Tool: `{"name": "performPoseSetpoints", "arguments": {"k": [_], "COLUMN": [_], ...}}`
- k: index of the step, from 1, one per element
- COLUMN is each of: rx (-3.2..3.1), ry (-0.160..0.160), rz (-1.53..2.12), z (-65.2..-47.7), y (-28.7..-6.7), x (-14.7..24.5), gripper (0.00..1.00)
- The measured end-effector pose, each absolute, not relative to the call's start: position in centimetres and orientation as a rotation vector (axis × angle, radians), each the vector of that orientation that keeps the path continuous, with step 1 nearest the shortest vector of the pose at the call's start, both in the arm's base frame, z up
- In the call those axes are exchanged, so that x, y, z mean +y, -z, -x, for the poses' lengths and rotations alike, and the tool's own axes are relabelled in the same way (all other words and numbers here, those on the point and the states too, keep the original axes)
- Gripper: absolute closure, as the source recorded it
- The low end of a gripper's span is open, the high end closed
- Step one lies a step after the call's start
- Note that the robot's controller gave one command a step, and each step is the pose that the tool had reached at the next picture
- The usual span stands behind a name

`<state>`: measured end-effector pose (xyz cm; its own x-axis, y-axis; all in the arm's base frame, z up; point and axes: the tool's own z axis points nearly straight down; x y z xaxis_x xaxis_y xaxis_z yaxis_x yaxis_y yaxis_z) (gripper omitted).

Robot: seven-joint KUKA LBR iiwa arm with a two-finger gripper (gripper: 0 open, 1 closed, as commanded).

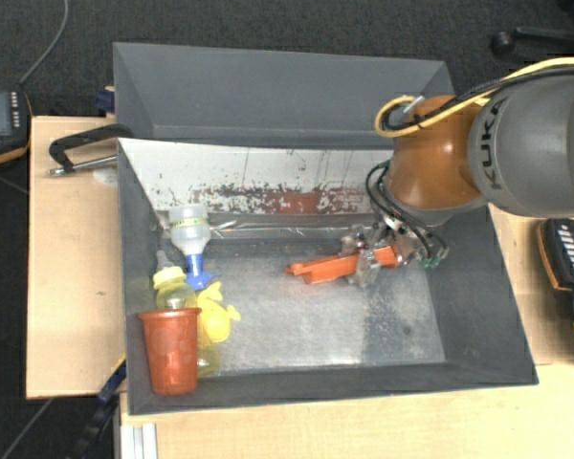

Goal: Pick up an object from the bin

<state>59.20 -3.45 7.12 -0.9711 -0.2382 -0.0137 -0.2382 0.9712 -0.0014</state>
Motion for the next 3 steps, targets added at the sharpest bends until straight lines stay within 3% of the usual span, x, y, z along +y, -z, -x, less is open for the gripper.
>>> {"name": "performPoseSetpoints", "arguments": {"k": [3], "rx": [3.105], "ry": [0.000], "rz": [0.375], "z": [-59.20], "y": [-7.12], "x": [-3.45], "gripper": [1.00]}}
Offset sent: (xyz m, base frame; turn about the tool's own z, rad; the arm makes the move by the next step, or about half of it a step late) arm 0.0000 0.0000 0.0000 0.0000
